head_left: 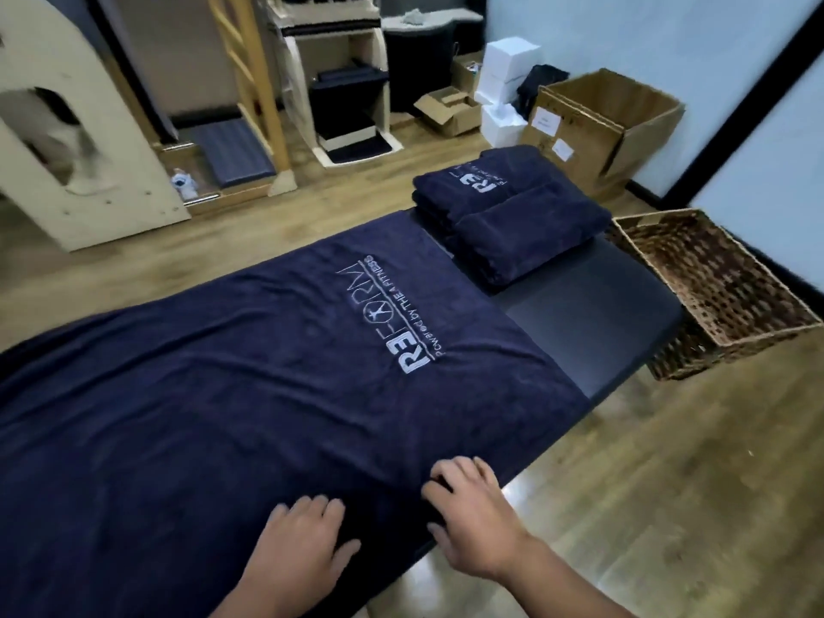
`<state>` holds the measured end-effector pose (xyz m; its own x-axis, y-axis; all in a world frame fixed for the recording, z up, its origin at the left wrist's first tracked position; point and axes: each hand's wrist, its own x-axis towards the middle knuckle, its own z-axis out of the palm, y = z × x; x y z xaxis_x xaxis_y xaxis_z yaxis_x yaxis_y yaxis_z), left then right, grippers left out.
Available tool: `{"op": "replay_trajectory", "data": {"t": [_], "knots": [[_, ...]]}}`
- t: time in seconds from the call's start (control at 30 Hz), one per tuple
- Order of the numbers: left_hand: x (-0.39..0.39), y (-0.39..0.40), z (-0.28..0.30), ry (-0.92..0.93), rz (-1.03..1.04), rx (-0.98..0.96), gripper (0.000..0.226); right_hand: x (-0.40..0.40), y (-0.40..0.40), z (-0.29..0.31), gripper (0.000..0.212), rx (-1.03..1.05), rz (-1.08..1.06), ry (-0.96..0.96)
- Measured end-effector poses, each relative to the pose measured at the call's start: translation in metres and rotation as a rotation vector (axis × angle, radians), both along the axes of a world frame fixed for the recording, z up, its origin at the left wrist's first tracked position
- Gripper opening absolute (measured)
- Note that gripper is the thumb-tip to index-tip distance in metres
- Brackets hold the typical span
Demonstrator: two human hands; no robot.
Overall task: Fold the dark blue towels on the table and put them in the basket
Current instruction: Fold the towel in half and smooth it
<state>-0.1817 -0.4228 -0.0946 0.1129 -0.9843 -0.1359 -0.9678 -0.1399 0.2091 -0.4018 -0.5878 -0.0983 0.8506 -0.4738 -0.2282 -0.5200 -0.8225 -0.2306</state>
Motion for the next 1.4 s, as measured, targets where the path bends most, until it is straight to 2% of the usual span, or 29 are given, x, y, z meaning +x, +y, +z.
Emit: {"op": "replay_trajectory", "data": {"t": [0.1, 0.2, 0.33, 0.43, 0.5, 0.6, 0.73, 0.87, 0.93, 1.1, 1.2, 1.3, 1.4], "knots": [[0.0, 0.048, 0.002, -0.01, 0.042, 0.193, 0.056, -0.006, -0.001, 0.002, 0.045, 0.064, 0.041, 0.024], [-0.012, 0.087, -0.002, -0.089, 0.096, 0.364, 0.056, -0.016, -0.001, 0.0, 0.039, -0.012, 0.117, 0.087], [-0.026, 0.107, 0.001, -0.099, 0.228, 0.327, 0.056, -0.022, 0.003, -0.005, 0.038, -0.119, 0.072, 0.061], [-0.034, 0.109, 0.014, -0.089, 0.311, 0.301, 0.059, -0.021, 0.007, 0.0, 0.046, -0.165, 0.11, 0.034], [-0.038, 0.115, 0.021, -0.087, 0.489, 0.294, 0.059, -0.018, 0.005, 0.003, 0.051, -0.157, 0.138, 0.078], [-0.037, 0.125, 0.029, -0.046, 0.593, 0.388, 0.036, -0.012, 0.001, 0.003, 0.047, -0.176, 0.141, 0.131], [-0.038, 0.144, 0.042, -0.048, 0.527, 0.516, 0.01, -0.011, 0.012, 0.013, 0.047, -0.212, 0.191, 0.138], [-0.042, 0.176, 0.045, 0.011, 0.561, 0.544, 0.023, -0.01, 0.023, 0.029, 0.027, -0.185, 0.214, 0.274], [-0.044, 0.191, 0.043, -0.036, 0.61, 0.525, 0.029, -0.003, 0.032, 0.033, 0.027, -0.145, 0.247, 0.281], [-0.035, 0.239, 0.042, -0.196, 0.87, 0.464, 0.043, 0.038, 0.094, 0.034, 0.04, -0.107, 0.408, 0.155], [-0.017, 0.278, 0.044, -0.262, 0.985, 0.464, 0.046, 0.065, 0.148, 0.026, 0.057, -0.085, 0.503, 0.17], [0.006, 0.318, 0.04, -0.284, 1.015, 0.505, 0.05, 0.093, 0.198, 0.027, 0.071, -0.079, 0.593, 0.17], [0.035, 0.363, 0.031, -0.271, 0.97, 0.571, 0.045, 0.125, 0.247, 0.032, 0.066, -0.076, 0.683, 0.177]]}}
